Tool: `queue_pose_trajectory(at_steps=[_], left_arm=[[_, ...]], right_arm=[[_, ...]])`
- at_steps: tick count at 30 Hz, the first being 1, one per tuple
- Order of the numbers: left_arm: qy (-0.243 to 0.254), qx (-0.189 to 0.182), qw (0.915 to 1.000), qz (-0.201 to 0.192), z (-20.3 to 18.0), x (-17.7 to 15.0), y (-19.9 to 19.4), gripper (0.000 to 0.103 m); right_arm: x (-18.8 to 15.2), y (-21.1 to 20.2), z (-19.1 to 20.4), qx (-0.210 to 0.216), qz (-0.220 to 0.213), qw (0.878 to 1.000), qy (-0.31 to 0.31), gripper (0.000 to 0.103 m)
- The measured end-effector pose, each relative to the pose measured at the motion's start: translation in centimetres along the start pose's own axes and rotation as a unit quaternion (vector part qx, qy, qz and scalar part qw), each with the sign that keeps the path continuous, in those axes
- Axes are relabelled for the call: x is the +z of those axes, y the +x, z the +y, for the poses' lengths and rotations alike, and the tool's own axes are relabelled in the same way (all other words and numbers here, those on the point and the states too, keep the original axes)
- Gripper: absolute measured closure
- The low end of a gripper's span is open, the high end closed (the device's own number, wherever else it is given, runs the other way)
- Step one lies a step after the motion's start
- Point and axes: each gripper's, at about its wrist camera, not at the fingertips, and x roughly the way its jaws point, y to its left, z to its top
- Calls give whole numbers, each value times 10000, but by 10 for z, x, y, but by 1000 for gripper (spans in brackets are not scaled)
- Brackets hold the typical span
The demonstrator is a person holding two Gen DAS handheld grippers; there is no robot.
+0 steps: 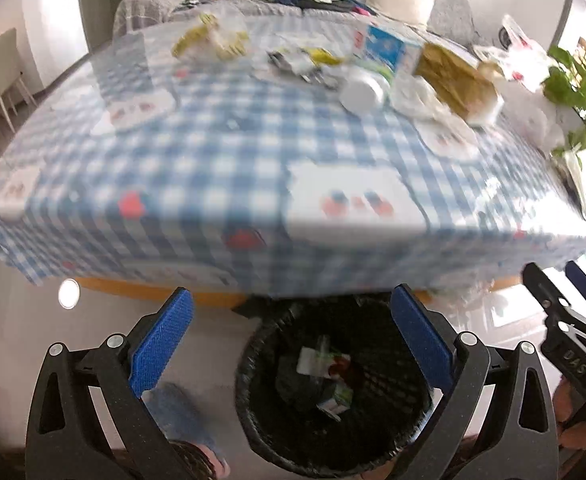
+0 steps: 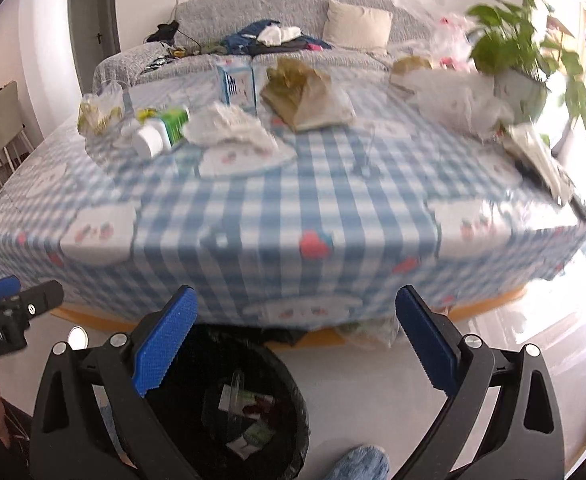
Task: Collect trash
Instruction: 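Move both open tools back over the table, then grasp the long gold wrapper with the right tool while the left tool grasps the clear plastic bag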
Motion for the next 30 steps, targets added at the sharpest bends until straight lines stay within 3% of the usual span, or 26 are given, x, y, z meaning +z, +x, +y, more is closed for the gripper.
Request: queue_pose_trajectory(at_steps=[13, 18, 24, 30], left_arm=[[-307, 42, 9994, -159, 37, 74, 18, 6], [-276, 286, 9987, -332, 45, 106, 30, 6], [-593, 440, 9955, -596, 71, 158, 46, 6], [-561, 499, 9954, -601, 80, 207, 72, 6]], right_arm=[[78, 31, -5, -21, -223, 9997, -56, 8], [103, 52, -14, -36, -271, 9996, 10, 8], [135, 82, -31, -67, -320, 9992, 243, 8], [167, 111, -41, -133, -327, 9988, 343, 8]])
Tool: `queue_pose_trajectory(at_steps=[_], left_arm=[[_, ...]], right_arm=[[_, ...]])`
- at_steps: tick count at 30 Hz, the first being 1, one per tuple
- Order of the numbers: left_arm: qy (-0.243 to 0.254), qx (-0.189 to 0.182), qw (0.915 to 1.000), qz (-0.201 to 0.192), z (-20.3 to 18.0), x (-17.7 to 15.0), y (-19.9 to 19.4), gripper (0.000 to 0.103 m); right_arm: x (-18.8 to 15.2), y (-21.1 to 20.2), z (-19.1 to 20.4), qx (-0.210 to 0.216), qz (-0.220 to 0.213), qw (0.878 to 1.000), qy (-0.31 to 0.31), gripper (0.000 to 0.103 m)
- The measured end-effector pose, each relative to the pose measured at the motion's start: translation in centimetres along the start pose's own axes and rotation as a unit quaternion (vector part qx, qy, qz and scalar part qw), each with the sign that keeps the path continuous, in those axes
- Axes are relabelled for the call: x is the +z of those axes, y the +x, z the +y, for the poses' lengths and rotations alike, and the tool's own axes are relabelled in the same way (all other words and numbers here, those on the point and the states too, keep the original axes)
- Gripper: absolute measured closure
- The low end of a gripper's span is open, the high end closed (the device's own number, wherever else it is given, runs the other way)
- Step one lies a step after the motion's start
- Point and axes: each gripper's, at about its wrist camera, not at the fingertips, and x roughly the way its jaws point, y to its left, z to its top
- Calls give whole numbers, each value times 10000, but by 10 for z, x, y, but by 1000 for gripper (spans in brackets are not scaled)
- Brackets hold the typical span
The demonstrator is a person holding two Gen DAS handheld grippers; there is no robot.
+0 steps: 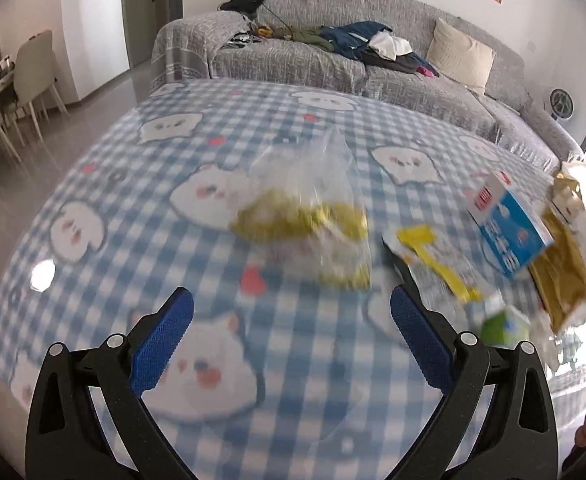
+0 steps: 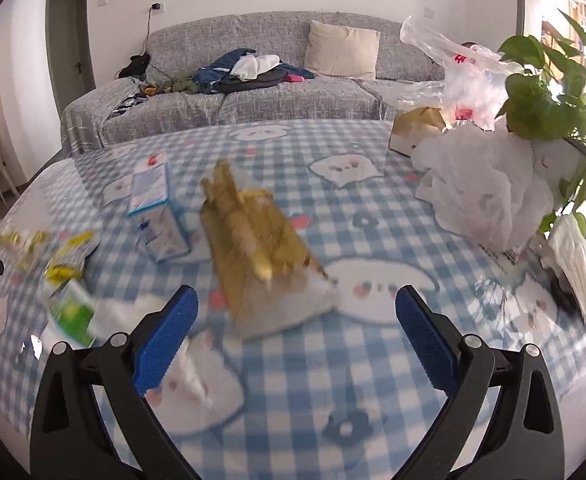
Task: Collect trash
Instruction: 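Grasp the long gold wrapper with the right tool while the left tool grasps the clear plastic bag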
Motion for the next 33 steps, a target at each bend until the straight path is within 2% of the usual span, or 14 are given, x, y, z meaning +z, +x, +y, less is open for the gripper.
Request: queue_pose_trajectory(at_steps=[7, 11, 18, 19, 22, 24, 28, 30, 33], left_arm=[[-27, -19, 9999, 110, -9, 32, 32, 6], [56, 9, 9996, 263, -16, 44, 52, 10], [264, 296, 9986, 338, -24, 50, 72, 29], [300, 321, 9984, 356, -25, 50, 74, 31], [307, 391, 9978, 441, -27, 48, 78, 46], [249, 414, 9976, 503, -25, 48, 79, 58], [198, 376, 9977, 532, -23, 47, 80, 69], [230, 383, 9977, 511, -23, 46, 80, 75], [193, 322, 9982, 468, -22, 45, 77, 80]], right_arm=[[20, 30, -1, 99, 154, 9998, 116, 10], [22, 46, 5, 184, 321, 9993, 94, 22], [16, 63, 18, 172, 557, 9983, -82, 48], [16, 64, 19, 151, 576, 9982, -109, 50], [13, 65, 20, 83, 559, 9984, -100, 52], [13, 66, 19, 83, 584, 9982, -75, 57], [10, 67, 23, 33, 618, 9980, -151, 65], [9, 67, 26, 74, 637, 9978, -196, 80], [8, 69, 29, 131, 689, 9973, -234, 94]])
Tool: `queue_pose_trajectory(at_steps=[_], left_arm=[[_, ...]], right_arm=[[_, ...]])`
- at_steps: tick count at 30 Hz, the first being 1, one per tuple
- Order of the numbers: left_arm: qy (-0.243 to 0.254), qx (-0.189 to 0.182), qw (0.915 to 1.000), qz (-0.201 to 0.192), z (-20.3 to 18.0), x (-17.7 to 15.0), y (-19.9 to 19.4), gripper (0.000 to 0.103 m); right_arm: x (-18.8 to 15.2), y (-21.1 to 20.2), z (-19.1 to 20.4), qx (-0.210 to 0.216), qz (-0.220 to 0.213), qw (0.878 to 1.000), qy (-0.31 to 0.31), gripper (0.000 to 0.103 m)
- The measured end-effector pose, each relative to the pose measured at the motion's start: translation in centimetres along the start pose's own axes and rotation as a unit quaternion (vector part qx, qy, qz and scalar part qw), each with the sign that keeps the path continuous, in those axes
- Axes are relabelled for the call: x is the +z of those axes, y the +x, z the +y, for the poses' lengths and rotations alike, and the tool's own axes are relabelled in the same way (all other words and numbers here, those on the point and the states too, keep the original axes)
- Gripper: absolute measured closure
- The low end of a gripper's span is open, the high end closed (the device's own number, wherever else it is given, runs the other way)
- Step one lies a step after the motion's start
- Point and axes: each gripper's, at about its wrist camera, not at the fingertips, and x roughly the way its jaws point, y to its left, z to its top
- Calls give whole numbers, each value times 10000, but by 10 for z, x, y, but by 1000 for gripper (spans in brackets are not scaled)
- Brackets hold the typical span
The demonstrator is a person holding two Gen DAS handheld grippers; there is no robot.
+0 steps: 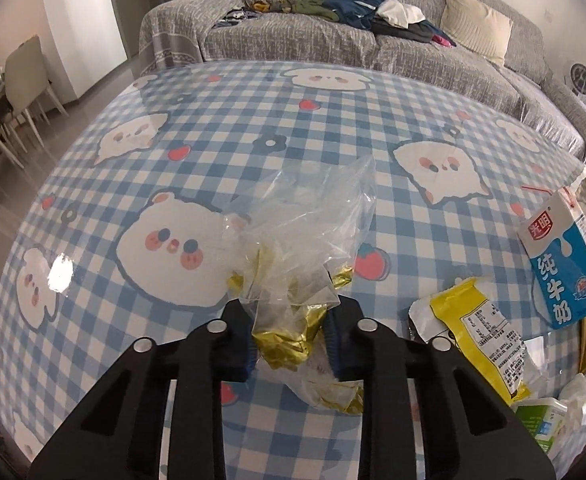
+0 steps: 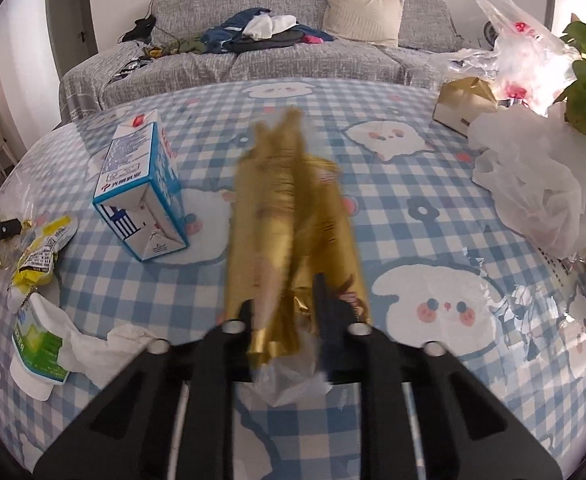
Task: Collect trash
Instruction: 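Grasp the long gold wrapper with the right tool while the left tool grasps the clear plastic bag, then carry the gold wrapper and plastic bag with both tools over the bin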
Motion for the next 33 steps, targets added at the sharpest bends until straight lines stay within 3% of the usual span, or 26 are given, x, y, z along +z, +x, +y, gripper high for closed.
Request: queue_pose_trajectory(at_steps=[19, 33], left_arm=[[-149, -121, 9998, -96, 0, -7, -27, 81], [-116, -258, 9994, -213, -2, -33, -74, 81]], right_arm=[[2, -24, -3, -34, -255, 9996, 67, 94], [-9, -71, 14, -63, -484, 9988, -100, 94]])
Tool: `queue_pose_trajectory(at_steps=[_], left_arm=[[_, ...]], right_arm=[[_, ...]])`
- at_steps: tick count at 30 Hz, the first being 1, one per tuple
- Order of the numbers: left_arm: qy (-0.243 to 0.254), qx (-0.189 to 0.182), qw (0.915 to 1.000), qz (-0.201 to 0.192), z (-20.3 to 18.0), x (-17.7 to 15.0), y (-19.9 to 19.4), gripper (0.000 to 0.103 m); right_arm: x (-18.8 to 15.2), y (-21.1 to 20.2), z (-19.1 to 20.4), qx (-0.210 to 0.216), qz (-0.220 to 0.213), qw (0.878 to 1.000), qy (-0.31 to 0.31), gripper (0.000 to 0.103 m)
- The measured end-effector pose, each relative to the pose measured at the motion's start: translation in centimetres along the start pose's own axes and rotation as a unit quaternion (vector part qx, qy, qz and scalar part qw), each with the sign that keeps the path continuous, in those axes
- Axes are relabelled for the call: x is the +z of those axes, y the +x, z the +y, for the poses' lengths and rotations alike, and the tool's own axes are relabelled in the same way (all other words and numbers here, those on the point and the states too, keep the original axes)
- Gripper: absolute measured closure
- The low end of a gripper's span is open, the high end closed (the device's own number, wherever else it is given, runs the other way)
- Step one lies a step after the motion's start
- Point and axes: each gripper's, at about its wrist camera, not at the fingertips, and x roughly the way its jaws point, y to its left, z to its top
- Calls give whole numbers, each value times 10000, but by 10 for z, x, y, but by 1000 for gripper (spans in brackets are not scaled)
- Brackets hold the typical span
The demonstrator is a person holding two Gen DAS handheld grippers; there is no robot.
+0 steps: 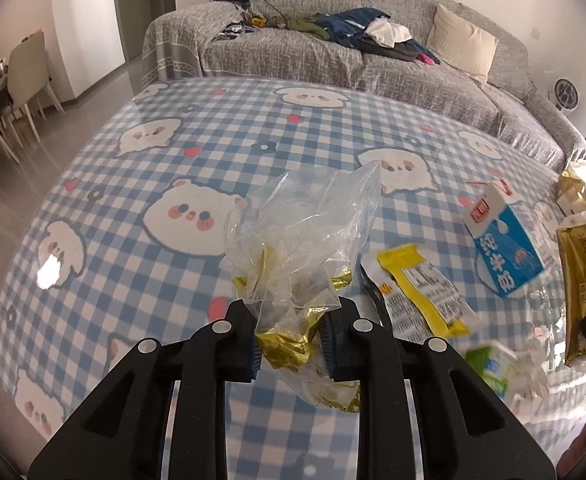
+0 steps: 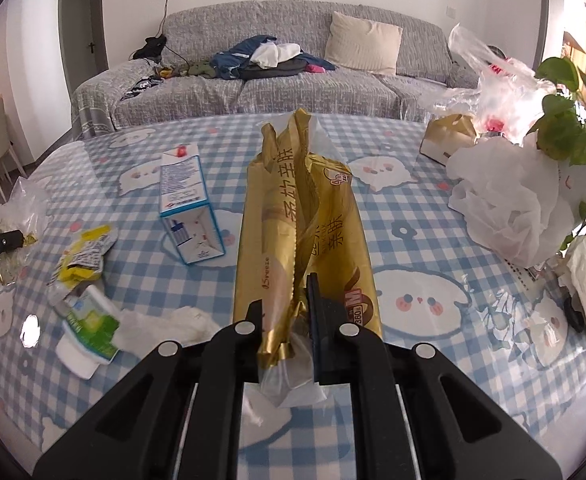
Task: Collect trash
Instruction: 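Carry the gold wrapper and plastic bag with both tools over the bin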
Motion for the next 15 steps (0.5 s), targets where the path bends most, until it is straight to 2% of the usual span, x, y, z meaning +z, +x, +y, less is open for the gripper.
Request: queue_pose_trajectory(at_steps=[15], left_arm=[[101, -110, 9999, 9, 8, -49, -43, 81]], right_arm=[[-29, -56, 17, 12, -140, 9997, -178, 94]])
